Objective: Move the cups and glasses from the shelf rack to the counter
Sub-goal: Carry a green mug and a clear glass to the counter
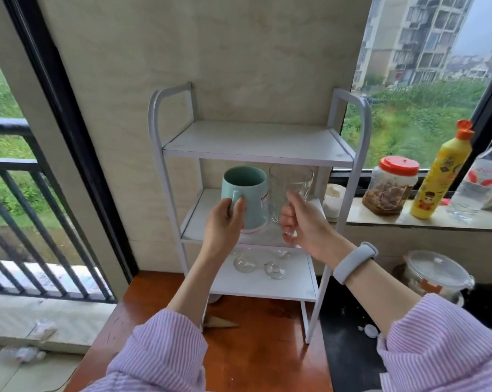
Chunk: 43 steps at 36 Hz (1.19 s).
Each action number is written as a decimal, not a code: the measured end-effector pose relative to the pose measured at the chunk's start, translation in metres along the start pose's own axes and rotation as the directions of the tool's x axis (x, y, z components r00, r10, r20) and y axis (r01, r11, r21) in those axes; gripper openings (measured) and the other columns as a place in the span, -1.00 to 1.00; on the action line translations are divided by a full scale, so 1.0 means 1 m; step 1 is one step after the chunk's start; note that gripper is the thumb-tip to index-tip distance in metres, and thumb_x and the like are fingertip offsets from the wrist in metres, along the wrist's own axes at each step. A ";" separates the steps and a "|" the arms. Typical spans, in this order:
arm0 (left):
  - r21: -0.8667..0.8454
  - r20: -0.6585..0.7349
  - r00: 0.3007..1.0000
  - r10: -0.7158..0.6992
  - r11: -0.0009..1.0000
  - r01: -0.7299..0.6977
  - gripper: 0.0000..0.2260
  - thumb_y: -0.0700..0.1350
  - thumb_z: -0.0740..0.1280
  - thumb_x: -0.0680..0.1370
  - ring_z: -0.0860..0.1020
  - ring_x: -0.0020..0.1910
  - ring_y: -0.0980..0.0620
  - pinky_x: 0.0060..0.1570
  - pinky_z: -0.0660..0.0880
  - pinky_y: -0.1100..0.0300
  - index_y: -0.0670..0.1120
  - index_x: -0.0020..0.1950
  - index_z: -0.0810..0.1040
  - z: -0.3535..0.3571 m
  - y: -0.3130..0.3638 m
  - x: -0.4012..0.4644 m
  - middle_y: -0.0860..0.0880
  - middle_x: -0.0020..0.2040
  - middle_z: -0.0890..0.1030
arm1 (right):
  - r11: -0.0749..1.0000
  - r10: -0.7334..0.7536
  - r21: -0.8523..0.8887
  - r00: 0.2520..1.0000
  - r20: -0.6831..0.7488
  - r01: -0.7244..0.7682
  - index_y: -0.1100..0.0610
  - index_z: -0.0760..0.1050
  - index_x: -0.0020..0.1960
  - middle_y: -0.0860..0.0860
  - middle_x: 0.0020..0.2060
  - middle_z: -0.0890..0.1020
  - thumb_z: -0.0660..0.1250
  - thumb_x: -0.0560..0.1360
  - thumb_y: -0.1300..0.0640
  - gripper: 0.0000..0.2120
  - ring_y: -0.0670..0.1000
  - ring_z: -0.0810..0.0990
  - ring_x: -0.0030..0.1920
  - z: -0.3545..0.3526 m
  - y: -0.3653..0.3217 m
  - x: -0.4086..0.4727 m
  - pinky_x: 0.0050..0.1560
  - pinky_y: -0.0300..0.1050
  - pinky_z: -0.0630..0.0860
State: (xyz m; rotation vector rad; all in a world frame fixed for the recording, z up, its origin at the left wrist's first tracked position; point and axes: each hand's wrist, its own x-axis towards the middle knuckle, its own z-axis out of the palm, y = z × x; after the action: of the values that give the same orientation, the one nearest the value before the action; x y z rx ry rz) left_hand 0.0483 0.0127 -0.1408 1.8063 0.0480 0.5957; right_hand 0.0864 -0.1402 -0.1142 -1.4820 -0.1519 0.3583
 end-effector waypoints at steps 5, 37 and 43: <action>0.006 -0.075 0.995 0.071 0.997 -0.071 -0.71 -0.08 0.17 0.60 0.39 -0.36 -0.02 -0.39 0.34 0.15 -0.30 -0.14 0.42 0.003 0.001 -0.021 -0.14 -0.33 0.43 | 0.991 -0.071 -0.115 0.997 -0.018 0.069 -0.02 0.18 -0.56 -0.09 -0.60 0.24 0.13 0.52 -0.12 -0.50 -0.04 0.17 -0.48 0.001 0.009 -0.016 -0.36 -0.13 0.18; 0.006 0.211 0.971 0.113 0.993 -0.117 -0.78 -0.10 0.22 0.57 0.29 -0.44 0.14 -0.47 0.24 0.32 -0.11 -0.27 0.38 0.160 0.060 -0.310 -0.11 -0.41 0.39 | 0.930 -0.192 -0.367 0.875 -0.445 0.017 0.08 0.20 -0.47 -0.12 -0.60 0.25 0.26 0.52 0.12 -0.57 -0.15 0.17 -0.52 -0.195 0.169 -0.349 -0.47 -0.23 0.11; -0.065 0.399 0.905 0.145 0.989 -0.130 -0.71 -0.13 0.21 0.58 0.33 -0.48 0.18 -0.48 0.23 0.36 -0.06 -0.34 0.29 0.269 0.096 -0.393 0.06 -0.46 0.30 | 0.922 -0.187 -0.372 0.712 -0.677 -0.112 0.06 0.18 -0.49 -0.04 -0.54 0.23 0.26 0.52 0.13 -0.56 -0.08 0.21 -0.45 -0.280 0.181 -0.460 -0.36 -0.06 0.15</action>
State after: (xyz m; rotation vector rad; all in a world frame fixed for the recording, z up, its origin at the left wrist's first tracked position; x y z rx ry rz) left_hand -0.2058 -0.3856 -0.2520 1.8745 -0.3729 0.3082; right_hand -0.2822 -0.5461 -0.2644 -1.9136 0.3912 -0.3226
